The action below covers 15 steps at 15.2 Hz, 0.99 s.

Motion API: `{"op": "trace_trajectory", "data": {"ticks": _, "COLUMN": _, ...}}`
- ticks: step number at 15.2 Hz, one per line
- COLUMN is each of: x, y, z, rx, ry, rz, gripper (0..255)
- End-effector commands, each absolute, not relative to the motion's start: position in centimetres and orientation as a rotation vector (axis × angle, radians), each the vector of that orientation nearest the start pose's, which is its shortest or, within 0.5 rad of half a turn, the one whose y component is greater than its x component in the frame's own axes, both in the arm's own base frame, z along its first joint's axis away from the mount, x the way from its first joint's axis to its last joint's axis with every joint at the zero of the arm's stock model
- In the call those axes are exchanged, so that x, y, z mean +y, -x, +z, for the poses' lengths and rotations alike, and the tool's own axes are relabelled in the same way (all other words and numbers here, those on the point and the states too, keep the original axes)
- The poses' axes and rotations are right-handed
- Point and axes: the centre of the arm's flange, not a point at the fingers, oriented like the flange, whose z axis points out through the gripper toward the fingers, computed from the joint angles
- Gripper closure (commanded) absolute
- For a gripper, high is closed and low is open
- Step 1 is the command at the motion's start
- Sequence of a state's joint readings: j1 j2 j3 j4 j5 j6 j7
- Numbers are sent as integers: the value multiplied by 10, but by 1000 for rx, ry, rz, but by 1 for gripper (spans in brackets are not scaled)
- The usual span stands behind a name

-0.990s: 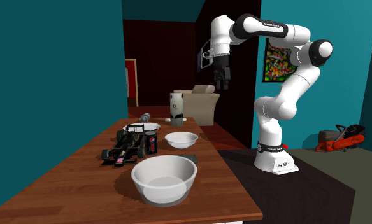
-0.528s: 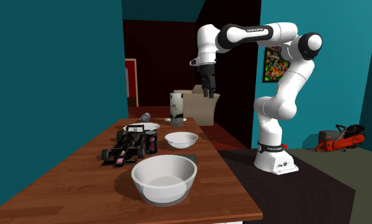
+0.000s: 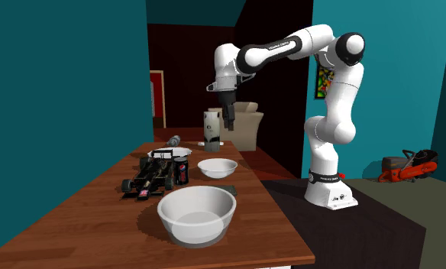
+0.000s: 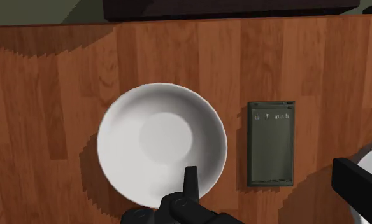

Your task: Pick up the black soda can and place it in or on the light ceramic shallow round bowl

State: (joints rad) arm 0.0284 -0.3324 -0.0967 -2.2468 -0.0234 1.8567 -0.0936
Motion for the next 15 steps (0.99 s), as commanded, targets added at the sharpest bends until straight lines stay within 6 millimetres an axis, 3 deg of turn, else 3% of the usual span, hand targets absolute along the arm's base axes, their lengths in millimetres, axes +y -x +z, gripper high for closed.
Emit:
{"op": "trace_trajectory", "data": {"ticks": 1, "x": -37, "y": -468, "z": 483, "rx": -56, "ry": 3127, "rz": 86, "gripper": 0}}
{"op": "trace_trajectory", "data": {"ticks": 15, "x": -57, "y": -627, "z": 393, "rx": -26, "ry": 3132, "rz": 69, "gripper": 0}}
